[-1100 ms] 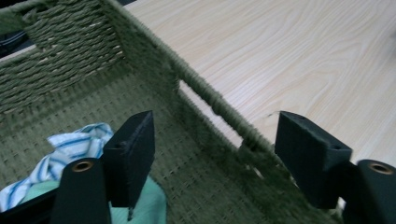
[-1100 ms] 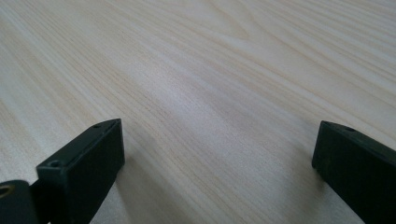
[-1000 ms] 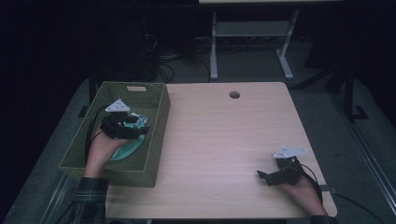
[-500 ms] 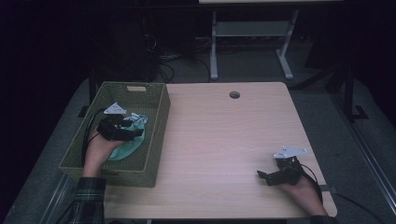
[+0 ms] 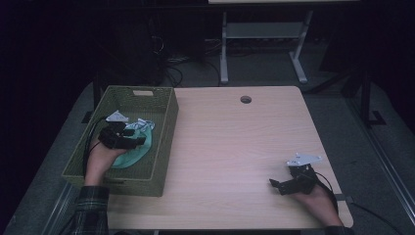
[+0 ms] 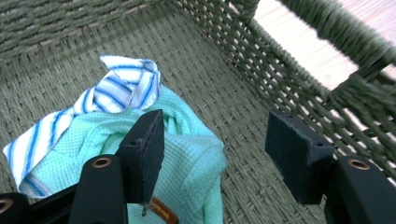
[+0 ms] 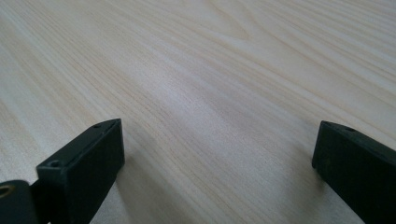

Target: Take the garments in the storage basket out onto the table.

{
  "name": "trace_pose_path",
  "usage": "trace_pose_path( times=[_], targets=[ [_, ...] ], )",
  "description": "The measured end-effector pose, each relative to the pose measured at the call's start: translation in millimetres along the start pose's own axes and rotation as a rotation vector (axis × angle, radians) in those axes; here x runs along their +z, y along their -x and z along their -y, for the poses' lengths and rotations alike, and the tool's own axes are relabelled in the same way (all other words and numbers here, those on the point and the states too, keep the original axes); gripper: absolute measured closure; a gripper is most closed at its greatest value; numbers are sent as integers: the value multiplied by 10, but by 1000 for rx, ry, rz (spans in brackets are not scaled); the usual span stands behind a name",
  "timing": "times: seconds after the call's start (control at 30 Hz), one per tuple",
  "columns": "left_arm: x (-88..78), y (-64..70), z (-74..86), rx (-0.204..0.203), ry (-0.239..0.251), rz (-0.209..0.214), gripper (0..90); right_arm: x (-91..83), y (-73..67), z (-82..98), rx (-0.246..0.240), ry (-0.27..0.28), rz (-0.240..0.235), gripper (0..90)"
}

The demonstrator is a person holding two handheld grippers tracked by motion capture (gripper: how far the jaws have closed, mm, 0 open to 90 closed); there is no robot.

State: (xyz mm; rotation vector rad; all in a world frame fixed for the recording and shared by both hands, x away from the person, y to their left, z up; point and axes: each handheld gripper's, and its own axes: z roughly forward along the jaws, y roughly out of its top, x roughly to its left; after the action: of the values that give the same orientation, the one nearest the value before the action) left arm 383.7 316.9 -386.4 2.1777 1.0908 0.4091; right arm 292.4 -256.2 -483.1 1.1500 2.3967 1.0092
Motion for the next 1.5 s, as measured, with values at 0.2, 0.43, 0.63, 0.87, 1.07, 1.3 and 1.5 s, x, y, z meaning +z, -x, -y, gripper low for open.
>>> trace_pose_path(
  times=[0.2,0.43,0.63,0.87,1.07,1.3,1.5],
  targets=[
    [75,-26,54,-12,-39,-4,370,0,0,0,0,0,0,21],
    [136,-42,98,-23,-101,-23,370,0,0,0,-1,0,0,21],
    [162,-49,120,-39,-127,-30,379,0,0,0,0,0,0,21],
    [181,-60,139,-47,-172,-46,502,1,0,0,-1,0,0,21],
    [159,-75,142,-73,-179,-33,667,0,0,0,0,0,1,21],
    [90,-99,122,-122,-136,-31,783,0,0,0,0,0,0,21],
    [-22,-94,91,-129,-47,-46,819,0,0,0,0,0,0,21]
  ],
)
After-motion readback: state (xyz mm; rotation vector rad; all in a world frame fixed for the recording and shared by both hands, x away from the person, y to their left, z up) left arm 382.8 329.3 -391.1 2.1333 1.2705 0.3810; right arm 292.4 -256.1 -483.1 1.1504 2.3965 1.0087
